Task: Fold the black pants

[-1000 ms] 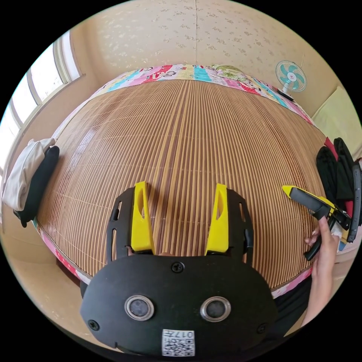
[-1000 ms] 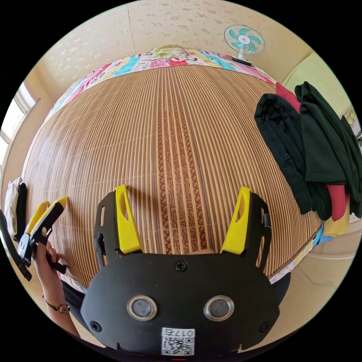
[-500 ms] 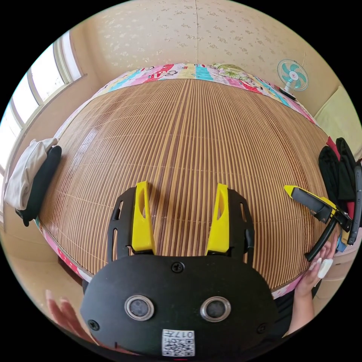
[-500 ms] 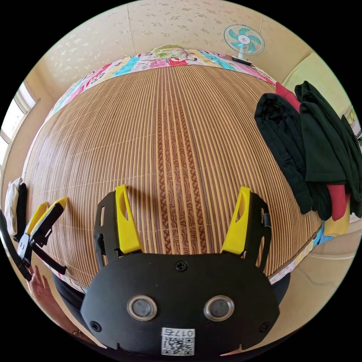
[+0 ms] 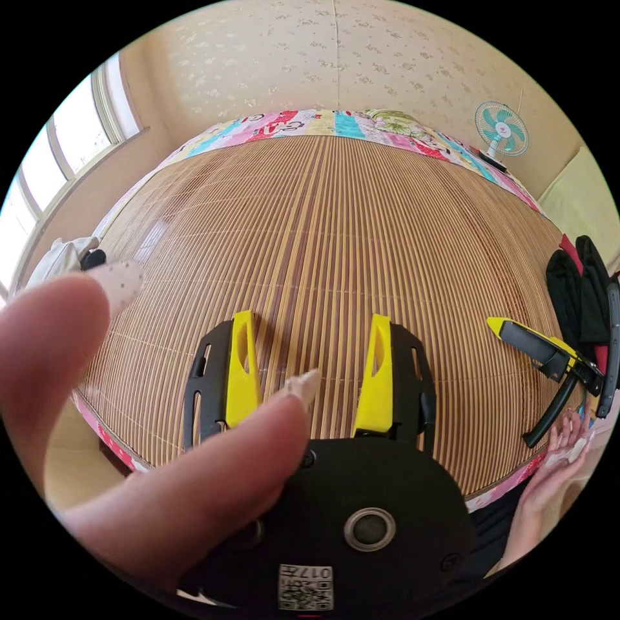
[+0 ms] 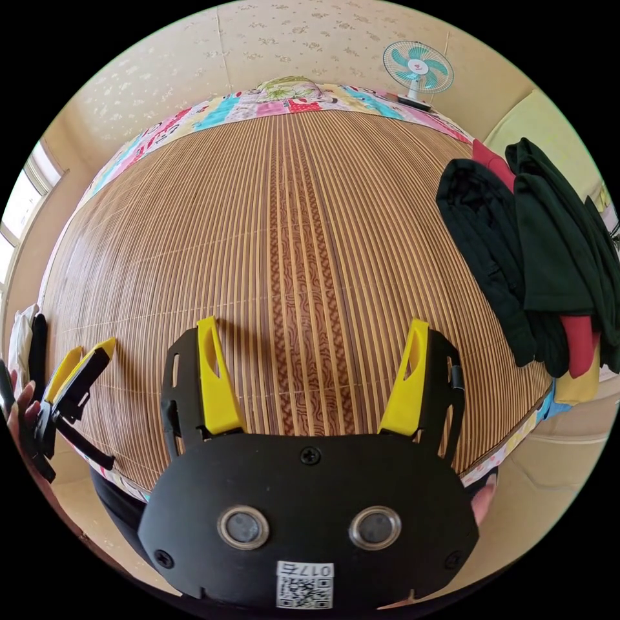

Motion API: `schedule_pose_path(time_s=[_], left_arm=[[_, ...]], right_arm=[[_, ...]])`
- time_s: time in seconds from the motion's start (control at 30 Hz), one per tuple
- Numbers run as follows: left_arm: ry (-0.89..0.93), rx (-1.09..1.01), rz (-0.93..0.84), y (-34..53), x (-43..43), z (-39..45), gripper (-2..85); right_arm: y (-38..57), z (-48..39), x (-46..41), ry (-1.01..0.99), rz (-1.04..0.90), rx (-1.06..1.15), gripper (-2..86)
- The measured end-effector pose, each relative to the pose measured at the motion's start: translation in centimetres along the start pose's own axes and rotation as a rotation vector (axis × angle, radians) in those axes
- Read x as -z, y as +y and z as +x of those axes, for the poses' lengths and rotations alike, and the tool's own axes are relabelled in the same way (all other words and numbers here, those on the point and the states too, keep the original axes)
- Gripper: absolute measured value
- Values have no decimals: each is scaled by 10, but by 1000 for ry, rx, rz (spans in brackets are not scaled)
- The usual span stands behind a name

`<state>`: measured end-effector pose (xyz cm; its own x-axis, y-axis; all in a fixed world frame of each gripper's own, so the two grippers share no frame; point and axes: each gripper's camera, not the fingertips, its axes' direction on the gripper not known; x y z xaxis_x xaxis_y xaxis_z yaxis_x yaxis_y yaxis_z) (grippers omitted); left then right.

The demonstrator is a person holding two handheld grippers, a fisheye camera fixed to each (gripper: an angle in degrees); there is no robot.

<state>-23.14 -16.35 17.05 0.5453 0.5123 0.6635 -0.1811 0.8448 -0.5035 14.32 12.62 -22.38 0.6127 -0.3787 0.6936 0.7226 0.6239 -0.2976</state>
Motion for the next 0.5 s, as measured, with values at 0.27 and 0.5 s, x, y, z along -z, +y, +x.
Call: schedule_pose_path(time_s=[0.27,0.5], left_arm=[[-16,-3,-5,-6,-1,-12,237],[-20,2,-3,-11,-1,-25,239]], right_arm=[[5,8,-1,2,-1,-1,373],[7,16,-1,4,-2,-2,373]])
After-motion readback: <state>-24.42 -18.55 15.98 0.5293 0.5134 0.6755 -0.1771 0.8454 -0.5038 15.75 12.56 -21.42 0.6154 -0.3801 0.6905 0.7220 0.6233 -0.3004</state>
